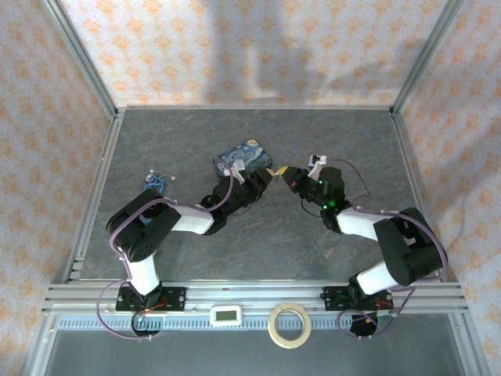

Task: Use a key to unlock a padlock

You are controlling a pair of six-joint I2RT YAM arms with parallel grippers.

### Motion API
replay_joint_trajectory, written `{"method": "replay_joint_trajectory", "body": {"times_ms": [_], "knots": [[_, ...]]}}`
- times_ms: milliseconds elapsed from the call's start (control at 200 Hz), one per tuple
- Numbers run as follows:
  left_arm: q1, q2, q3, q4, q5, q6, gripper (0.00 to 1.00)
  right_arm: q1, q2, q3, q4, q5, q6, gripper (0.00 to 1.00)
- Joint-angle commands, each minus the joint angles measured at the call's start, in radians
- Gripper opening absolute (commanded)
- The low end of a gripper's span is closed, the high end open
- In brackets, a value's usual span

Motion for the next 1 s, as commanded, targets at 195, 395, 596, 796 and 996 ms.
{"method": "replay_joint_trajectory", "body": {"times_ms": [195, 395, 596, 796, 996], "knots": [[-0.008, 0.019, 0.045, 0.044, -0.007, 0.029, 0.17, 0.01, 0.017, -0.015, 0.066, -0.022, 0.016, 0.0], [-0.008, 0.025, 0.051, 0.033, -0.013, 0.04, 0.03, 0.011, 0.013, -0.017, 0.063, -0.029, 0.018, 0.0], [0.015, -0.002, 0.042, 0.021, 0.023, 0.086, 0.0, -0.01, -0.03, 0.007, -0.037, -0.059, -0.08, 0.13], [0.103, -0.041, 0.014, 0.057, 0.228, 0.191, 0.0, -0.143, -0.051, 0.085, -0.199, -0.341, -0.28, 0.27], [0.158, -0.033, 0.114, -0.139, 0.464, 0.352, 0.0, -0.173, -0.024, 0.183, -0.371, -0.548, -0.463, 0.34]]}}
